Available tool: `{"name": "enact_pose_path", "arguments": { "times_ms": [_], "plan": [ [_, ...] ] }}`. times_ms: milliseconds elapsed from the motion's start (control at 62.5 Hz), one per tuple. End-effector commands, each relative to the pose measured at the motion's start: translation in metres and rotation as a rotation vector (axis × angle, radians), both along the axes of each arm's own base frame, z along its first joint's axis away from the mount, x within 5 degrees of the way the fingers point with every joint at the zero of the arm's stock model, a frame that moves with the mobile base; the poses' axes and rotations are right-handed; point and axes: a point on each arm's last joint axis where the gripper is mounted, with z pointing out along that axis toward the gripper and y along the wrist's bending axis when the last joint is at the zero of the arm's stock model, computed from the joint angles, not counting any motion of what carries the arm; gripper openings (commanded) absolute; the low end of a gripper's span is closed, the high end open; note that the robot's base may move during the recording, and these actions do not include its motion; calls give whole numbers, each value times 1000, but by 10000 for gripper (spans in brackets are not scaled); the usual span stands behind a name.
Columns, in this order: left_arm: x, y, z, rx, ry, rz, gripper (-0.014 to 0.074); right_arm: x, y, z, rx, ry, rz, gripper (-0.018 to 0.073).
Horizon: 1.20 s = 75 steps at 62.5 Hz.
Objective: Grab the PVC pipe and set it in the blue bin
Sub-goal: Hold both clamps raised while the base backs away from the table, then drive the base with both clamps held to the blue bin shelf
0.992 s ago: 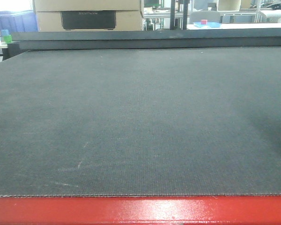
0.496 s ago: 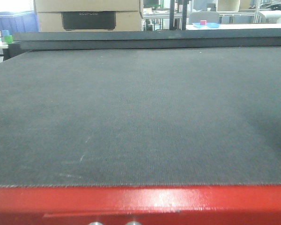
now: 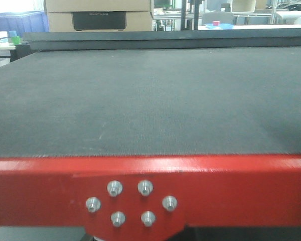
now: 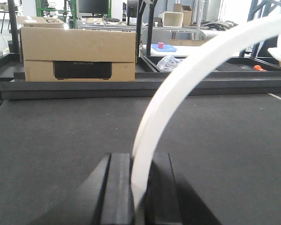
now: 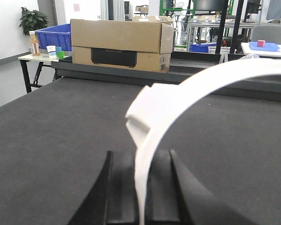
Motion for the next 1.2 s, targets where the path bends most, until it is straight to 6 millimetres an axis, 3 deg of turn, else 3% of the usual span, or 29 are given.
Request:
{"name": "enact_pose_path", "arguments": {
  "times_ms": [0,1184],
  "plan": [
    [-1,-1,4,-9,-33,-3,-111,-1,-1,5,-8,-33,0,-169],
    [-10,1,9,-17,-70,-2,-111,-1,-1,5,-8,-33,0,-169]
  ]
}}
